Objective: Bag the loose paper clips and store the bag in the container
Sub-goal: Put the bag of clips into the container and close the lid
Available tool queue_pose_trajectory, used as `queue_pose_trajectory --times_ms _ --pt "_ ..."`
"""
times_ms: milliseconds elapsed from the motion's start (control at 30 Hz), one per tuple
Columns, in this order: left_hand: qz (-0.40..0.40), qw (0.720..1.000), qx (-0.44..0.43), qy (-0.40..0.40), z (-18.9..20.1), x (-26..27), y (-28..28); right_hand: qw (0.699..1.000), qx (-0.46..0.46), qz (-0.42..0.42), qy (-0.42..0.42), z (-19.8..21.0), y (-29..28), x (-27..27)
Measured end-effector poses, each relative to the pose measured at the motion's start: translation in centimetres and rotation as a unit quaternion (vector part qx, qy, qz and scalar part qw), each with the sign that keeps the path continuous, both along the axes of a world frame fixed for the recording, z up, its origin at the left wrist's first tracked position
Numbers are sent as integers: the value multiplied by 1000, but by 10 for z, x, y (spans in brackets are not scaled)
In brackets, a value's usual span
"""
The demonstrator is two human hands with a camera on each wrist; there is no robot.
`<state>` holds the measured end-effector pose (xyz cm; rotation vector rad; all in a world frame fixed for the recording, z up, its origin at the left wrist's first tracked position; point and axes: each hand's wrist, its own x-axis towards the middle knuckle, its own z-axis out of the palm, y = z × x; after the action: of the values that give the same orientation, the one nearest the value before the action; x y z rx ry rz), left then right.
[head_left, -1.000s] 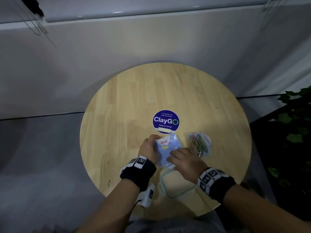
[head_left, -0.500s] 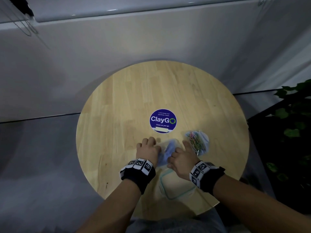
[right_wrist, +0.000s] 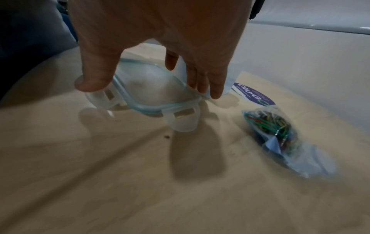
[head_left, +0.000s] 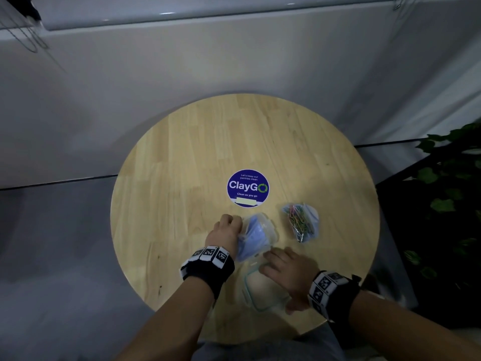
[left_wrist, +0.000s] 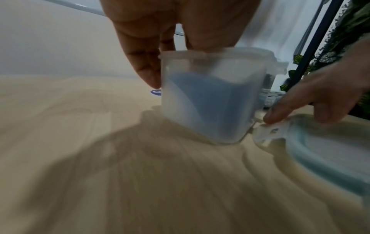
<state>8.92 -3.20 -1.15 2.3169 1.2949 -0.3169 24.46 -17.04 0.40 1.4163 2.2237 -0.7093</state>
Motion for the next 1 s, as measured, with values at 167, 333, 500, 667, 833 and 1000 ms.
queue_pose_trajectory --times_ms 167,333,500,667,833,1000 --pt "-13 999 -28 -22 -1 -4 5 999 5 -48 18 -8 1 -8" --pt "-21 999 -34 -18 0 -8 6 924 -12 -366 114 7 -12 -18" --pt "-3 998 -49 -37 -4 -16 -1 793 -94 -598 65 -7 -13 -8" --pt "-25 996 -69 -47 -7 -24 0 836 -51 -543 62 -11 -6 -9" --pt "-23 995 -76 -54 -6 -28 1 905 -42 -422 33 -6 -7 -17" --pt "-19 995 -79 -60 -7 -32 -2 919 -83 -384 -46 -9 1 -16"
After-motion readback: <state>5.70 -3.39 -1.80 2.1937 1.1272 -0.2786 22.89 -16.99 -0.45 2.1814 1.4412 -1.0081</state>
